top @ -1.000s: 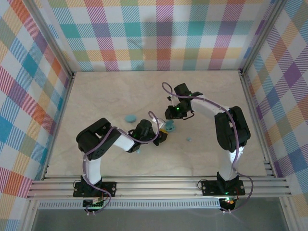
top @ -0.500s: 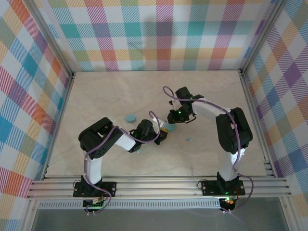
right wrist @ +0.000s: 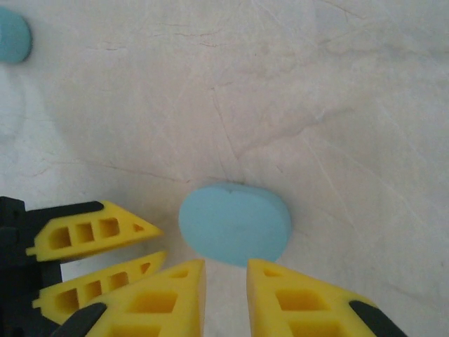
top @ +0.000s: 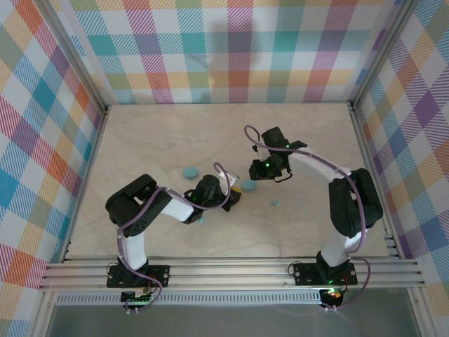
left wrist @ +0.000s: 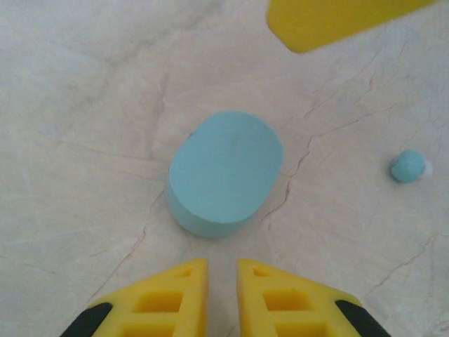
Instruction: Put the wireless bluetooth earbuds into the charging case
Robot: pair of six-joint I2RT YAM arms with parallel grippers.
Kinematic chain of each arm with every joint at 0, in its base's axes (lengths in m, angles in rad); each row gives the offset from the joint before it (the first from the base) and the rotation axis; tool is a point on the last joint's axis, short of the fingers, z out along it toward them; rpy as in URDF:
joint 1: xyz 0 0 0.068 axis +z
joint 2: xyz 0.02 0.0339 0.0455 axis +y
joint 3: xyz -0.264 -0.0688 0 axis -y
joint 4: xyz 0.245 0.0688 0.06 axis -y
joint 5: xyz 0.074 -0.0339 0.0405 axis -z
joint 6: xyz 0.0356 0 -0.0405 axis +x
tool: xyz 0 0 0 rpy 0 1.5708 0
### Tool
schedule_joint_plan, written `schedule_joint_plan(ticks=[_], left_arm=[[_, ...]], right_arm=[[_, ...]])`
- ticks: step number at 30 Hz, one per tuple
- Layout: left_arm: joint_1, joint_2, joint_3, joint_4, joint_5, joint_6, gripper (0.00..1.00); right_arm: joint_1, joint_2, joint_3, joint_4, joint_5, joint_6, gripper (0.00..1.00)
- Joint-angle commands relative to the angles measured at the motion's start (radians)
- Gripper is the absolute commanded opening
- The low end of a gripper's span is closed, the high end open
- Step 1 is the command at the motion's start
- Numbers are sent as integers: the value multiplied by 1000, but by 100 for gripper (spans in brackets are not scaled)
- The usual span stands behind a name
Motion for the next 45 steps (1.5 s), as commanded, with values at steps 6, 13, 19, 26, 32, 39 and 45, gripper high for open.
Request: schedule_joint_plan(ticks=[6, 13, 19, 26, 32, 39, 45], left_arm=[[-6, -286, -38, -166, -100, 119, 28], [50, -579, -30, -497, -219, 118, 38], [163, -847, -98, -734, -323, -11, 52], [351, -1053, -145, -953, -218, -181, 67], [470, -1063, -157, -982, -38, -275, 76], [590, -1015, -225, -874, 93, -391, 80], [686, -981, -264, -825, 170, -415, 81]], right_arm=[[1, -106, -86, 53, 20, 103, 32], [94, -7, 40, 73, 36, 66, 43], [194, 238, 366, 16, -21, -17, 48], [258, 510, 693, -25, -112, -311, 51], [258, 727, 933, -151, -176, -505, 62], [263, 796, 1035, -216, -186, -621, 67], [298, 806, 1037, -241, -138, -752, 72]])
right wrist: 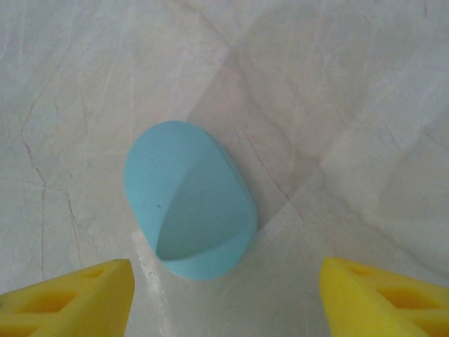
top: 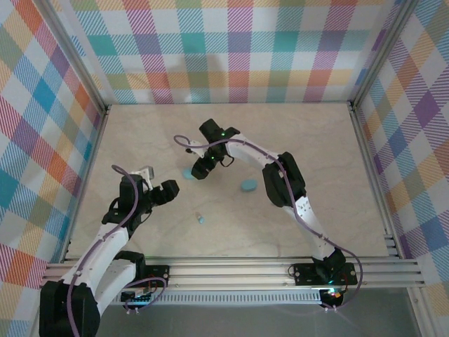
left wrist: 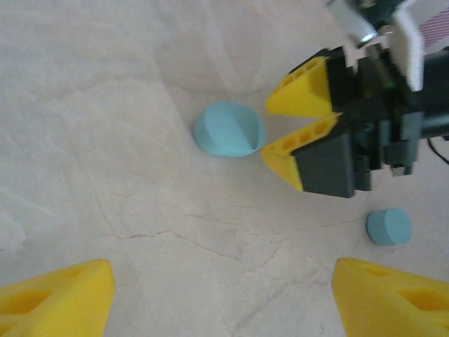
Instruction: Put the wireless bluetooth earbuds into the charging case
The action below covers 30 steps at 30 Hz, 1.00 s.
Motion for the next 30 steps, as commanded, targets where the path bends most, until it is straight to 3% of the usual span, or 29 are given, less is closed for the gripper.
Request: schedule_joint_plan(ticks=[1, 6, 13, 22, 30], left_arm=[[44, 5, -13, 59, 76, -35, 81], [63, 1, -9, 40, 75, -14, 82], [73, -16, -14, 20, 78, -1, 82], [76, -27, -18, 5, 69, 8, 82], [76, -45, 9, -36, 82, 72, 84]], right_arm=[[39, 6, 27, -48, 25, -148, 72], [87, 60, 78, -69, 171, -238, 74], [93, 136, 201, -126, 197, -247, 73], [103, 125, 171, -155, 204, -300, 57], [105, 27, 24, -55, 162, -228, 46]])
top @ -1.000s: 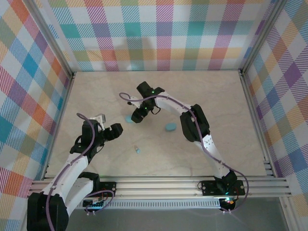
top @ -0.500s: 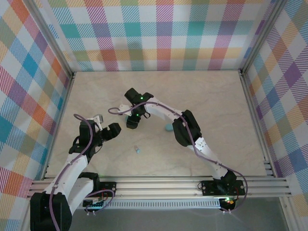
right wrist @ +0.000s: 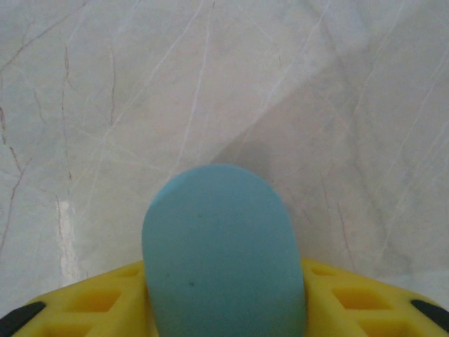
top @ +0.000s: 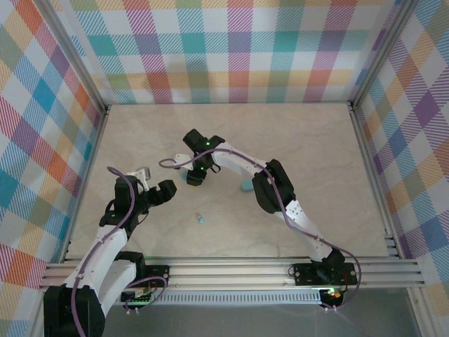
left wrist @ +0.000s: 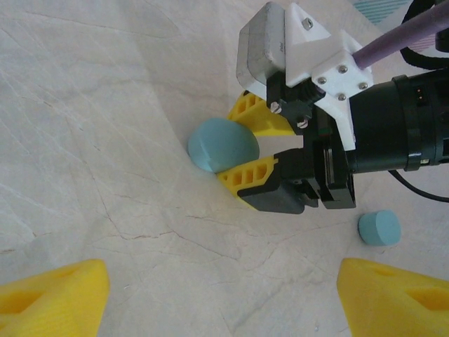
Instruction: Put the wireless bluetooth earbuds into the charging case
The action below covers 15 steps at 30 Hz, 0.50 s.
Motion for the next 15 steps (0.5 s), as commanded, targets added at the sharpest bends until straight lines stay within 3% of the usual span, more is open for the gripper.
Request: schedule_joint_plan(ticks=[1, 15], left_arm=[[16, -16, 21, -27, 22, 44, 84], [17, -84, -11, -25, 30, 76, 81]], right_arm=[[6, -64, -95, -8, -36, 28, 44], [-20, -257, -360, 61, -142, 123, 35]])
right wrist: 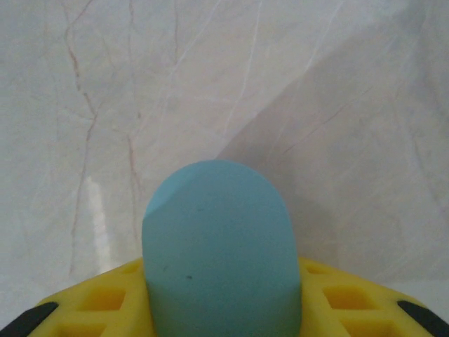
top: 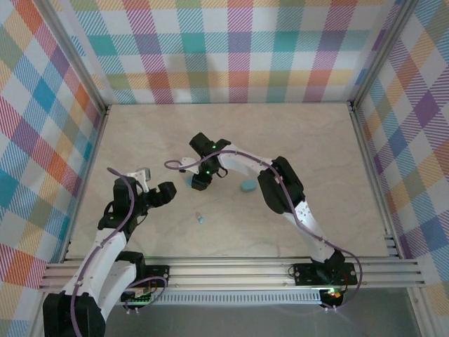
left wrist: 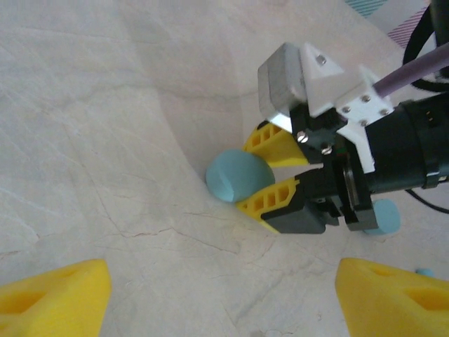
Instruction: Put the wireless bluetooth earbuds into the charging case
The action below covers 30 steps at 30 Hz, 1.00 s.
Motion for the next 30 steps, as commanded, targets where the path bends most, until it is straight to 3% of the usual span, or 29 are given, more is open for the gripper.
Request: schedule_joint_plan(ticks=[1, 8, 13, 16, 21, 30], left_arm=[[17, -25, -14, 15, 29, 25, 80], [10, 23, 33, 104, 164, 29, 74], [-69, 51, 62, 276, 277, 87, 73], [-153, 42, 87, 341, 336, 214, 74], [-274, 70, 165, 268, 431, 492, 80], [-328, 242, 294, 247, 613, 660, 82]], right_arm=[[-29, -128, -115, -11, -96, 57, 34], [-96, -320, -300, 4, -165, 74, 33], [-122, -435, -362, -95, -231, 58, 32], [-133, -504, -390, -157, -259, 48, 32], [-134, -624, -424, -239, -242, 15, 32], [-135, -831, -528, -219, -306, 24, 31]])
